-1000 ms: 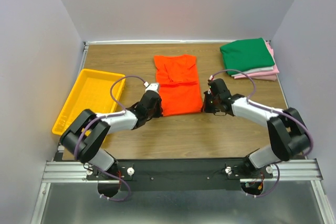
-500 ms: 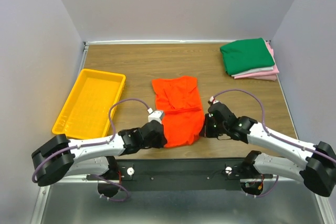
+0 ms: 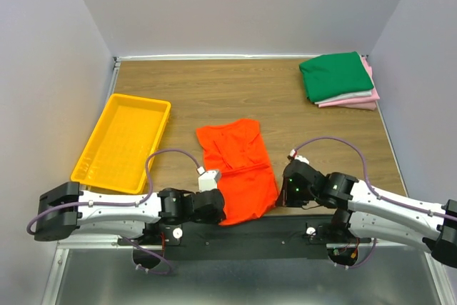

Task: Fold and stack the t-shirts
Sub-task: Fold the tshirt

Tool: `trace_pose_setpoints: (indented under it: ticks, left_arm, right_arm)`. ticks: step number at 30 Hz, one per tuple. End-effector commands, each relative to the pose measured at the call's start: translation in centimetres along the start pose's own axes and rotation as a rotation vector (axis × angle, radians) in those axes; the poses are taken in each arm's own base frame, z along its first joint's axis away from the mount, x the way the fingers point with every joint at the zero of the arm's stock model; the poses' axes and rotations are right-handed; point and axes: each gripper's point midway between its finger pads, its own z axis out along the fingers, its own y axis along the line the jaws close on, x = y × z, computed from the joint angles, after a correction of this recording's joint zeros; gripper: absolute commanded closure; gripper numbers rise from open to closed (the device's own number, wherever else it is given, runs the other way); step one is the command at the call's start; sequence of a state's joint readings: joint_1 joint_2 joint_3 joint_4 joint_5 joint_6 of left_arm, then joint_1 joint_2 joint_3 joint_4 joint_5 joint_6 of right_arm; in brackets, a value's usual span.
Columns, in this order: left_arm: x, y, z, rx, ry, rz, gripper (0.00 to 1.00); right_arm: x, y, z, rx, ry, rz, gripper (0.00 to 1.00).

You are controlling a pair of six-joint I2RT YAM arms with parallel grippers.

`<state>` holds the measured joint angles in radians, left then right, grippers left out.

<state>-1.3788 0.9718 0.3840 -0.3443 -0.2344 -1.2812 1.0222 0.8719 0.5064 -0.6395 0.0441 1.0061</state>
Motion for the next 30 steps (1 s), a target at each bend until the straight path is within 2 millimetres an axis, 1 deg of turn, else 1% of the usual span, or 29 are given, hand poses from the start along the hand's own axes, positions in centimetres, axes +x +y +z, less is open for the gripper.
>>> trace_pose_setpoints:
  ticks: [1, 2, 3, 4, 5, 6, 7, 8, 9, 10, 11, 12, 13, 14, 15, 16, 17, 18, 19, 20, 21, 22, 23, 24, 25, 26, 27, 28, 30]
  left_arm:
    - [-0.6, 0.3, -0.6, -0.082, -0.051, -0.064, 0.69]
    - [-0.8, 0.1, -0.9, -0.090, -0.060, -0.060, 0.62]
    - [-1.6, -1.2, -1.5, -0.072, -0.076, -0.063, 0.57]
    - [-2.0, -0.9, -1.8, -0.104, -0.095, -0.046, 0.47]
    - [-2.4, -1.2, -2.1, -0.113, -0.108, -0.038, 0.41]
    - [-3.4, -2.1, -2.8, -0.116, -0.136, -0.020, 0.34]
    - [-4.0, -2.6, -3.1, -0.116, -0.153, -0.012, 0.29]
    - [-4.4, -2.8, -3.2, -0.129, -0.168, 0.003, 0.25]
    - [-5.0, -3.2, -3.3, -0.130, -0.186, 0.014, 0.21]
    - [-6.2, -4.5, -3.8, -0.112, -0.230, 0.031, 0.19]
    - [-6.7, -5.0, -3.6, -0.115, -0.250, 0.048, 0.18]
    - [-7.6, -6.4, -4.0, -0.090, -0.278, 0.050, 0.16]
    - [-8.5, -7.5, -3.7, -0.070, -0.317, 0.081, 0.16]
    - [-9.0, -8.5, -3.7, -0.048, -0.339, 0.091, 0.15]
    - [-10.1, -10.7, -3.9, 0.012, -0.381, 0.088, 0.14]
    - [-10.5, -11.2, -3.5, 0.012, -0.396, 0.135, 0.13]
    - [-12.5, -13.2, -2.8, 0.059, -0.449, 0.147, 0.11]
    - [-12.4, -13.0, -2.4, 0.044, -0.446, 0.176, 0.11]
    - [-12.8, -13.1, -2.0, 0.047, -0.455, 0.186, 0.11]
    - [-13.8, -13.6, -1.4, 0.082, -0.468, 0.168, 0.10]
    - [-14.1, -13.4, -0.5, 0.082, -0.465, 0.181, 0.10]
    - [-14.4, -13.3, 0.0, 0.086, -0.469, 0.197, 0.10]
    - [-15.0, -12.9, 1.2, 0.092, -0.466, 0.189, 0.10]
    - [-15.1, -12.7, 1.7, 0.088, -0.466, 0.193, 0.10]
    - [-15.5, -12.8, 2.2, 0.094, -0.482, 0.200, 0.09]
    - [-15.5, -12.3, 2.7, 0.073, -0.476, 0.214, 0.09]
    - [-15.5, -12.3, 3.8, 0.070, -0.475, 0.223, 0.09]
    - [-15.6, -12.2, 4.4, 0.061, -0.477, 0.235, 0.09]
    - [-15.5, -12.3, 5.6, 0.053, -0.467, 0.267, 0.08]
  right_arm:
    - [1.1, -0.2, -0.5, 0.003, 0.025, 0.023, 0.96]
    - [0.9, 0.0, -0.7, -0.004, 0.023, 0.014, 0.90]
    - [0.7, 0.3, -0.9, -0.013, 0.016, 0.007, 0.82]
    - [0.2, 0.8, -1.2, -0.026, 0.001, -0.001, 0.68]
    - [-1.0, 1.6, -1.8, -0.038, -0.043, -0.020, 0.61]
    - [-1.8, 2.1, -2.2, -0.041, -0.075, -0.024, 0.50]
    - [-2.7, 2.5, -2.5, -0.043, -0.107, -0.030, 0.46]
    - [-4.0, 2.2, -2.5, -0.004, -0.167, -0.042, 0.43]
    - [-5.2, 2.6, -2.8, 0.006, -0.210, -0.044, 0.40]
    - [-6.7, 3.5, -3.6, 0.005, -0.261, -0.046, 0.35]
    - [-8.3, 3.2, -3.6, 0.058, -0.326, -0.062, 0.32]
    - [-9.8, 4.0, -4.3, 0.067, -0.376, -0.066, 0.30]
    - [-11.6, 3.7, -4.8, 0.119, -0.450, -0.083, 0.26]
    - [-12.4, 3.6, -4.4, 0.167, -0.464, -0.096, 0.25]
    - [-13.3, 3.6, -4.4, 0.192, -0.482, -0.105, 0.24]
    - [-15.5, 3.7, -5.1, 0.217, -0.523, -0.103, 0.24]
    - [-18.8, 3.6, -3.8, 0.217, -0.530, -0.096, 0.24]
    - [-19.2, 2.9, -3.7, 0.220, -0.511, -0.098, 0.24]
    - [-20.2, 2.7, -3.3, 0.206, -0.513, -0.094, 0.24]
    - [-21.6, 2.9, -2.3, 0.190, -0.522, -0.091, 0.25]
    - [-22.8, 2.0, -2.0, 0.204, -0.523, -0.099, 0.25]
    - [-23.7, 2.7, -1.7, 0.177, -0.520, -0.109, 0.26]
    - [-24.5, 2.3, 0.0, 0.200, -0.503, -0.132, 0.27]
    - [-25.2, 2.4, 0.6, 0.201, -0.503, -0.139, 0.27]
    - [-26.3, 3.1, 1.2, 0.178, -0.510, -0.145, 0.28]
    - [-27.0, 3.1, 1.8, 0.177, -0.505, -0.146, 0.28]
    - [-27.4, 1.9, 3.7, 0.207, -0.469, -0.145, 0.30]
    - [-28.4, 2.7, 4.0, 0.172, -0.479, -0.147, 0.30]
    - [-29.1, 2.4, 5.3, 0.163, -0.460, -0.148, 0.32]
